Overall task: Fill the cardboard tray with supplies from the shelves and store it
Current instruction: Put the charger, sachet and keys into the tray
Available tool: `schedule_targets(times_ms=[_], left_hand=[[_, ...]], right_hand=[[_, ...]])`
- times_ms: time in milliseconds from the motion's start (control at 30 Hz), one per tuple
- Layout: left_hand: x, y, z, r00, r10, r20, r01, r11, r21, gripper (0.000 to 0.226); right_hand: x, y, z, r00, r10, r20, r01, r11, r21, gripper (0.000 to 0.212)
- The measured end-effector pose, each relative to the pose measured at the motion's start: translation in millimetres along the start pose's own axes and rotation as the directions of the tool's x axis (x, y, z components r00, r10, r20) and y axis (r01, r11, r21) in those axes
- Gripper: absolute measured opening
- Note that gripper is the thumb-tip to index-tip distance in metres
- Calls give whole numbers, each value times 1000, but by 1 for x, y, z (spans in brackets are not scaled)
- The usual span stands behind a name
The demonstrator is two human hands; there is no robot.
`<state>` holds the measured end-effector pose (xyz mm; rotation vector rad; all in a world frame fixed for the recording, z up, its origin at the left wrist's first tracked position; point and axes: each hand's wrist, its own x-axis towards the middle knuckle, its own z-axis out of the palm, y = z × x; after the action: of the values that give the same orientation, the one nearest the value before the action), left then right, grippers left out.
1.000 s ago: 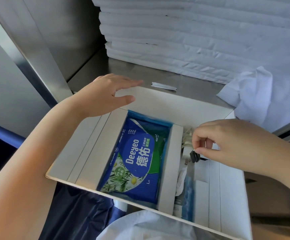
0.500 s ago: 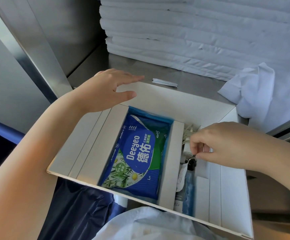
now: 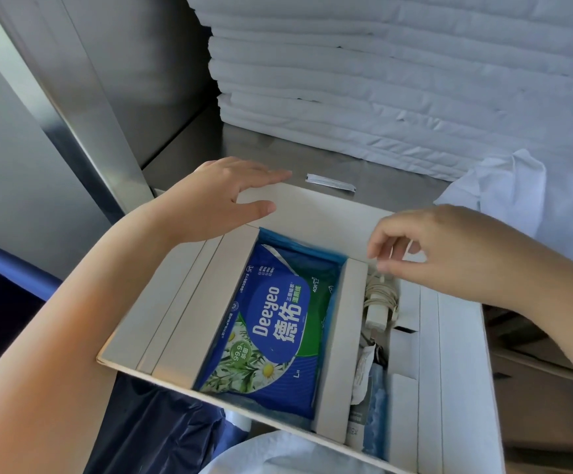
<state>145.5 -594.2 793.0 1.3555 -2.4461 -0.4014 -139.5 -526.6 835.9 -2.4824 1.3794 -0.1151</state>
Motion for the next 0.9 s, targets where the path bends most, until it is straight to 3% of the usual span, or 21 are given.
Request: schedule_targets(times_ms=[267,467,700,900], left_hand=[[0,0,0,1000,-5,-4,5,1000,-4,50],[-1,0,0,1000,2,-5,-2,1000,-9,50],[1,-3,2,1000,-5,-3,5,1000,-9,50],[4,-3,2,1000,-8,9,8,1000,-8,51]], right_hand=[[67,18,-28,964,76,-254,-23,978,206,9],[125,43,-15,970,164,-177,-118,963,242,13],[166,74,8,961,268,-63,-259,958,119,21],[172,83,28,960,281,-11,-281,959,37,19]])
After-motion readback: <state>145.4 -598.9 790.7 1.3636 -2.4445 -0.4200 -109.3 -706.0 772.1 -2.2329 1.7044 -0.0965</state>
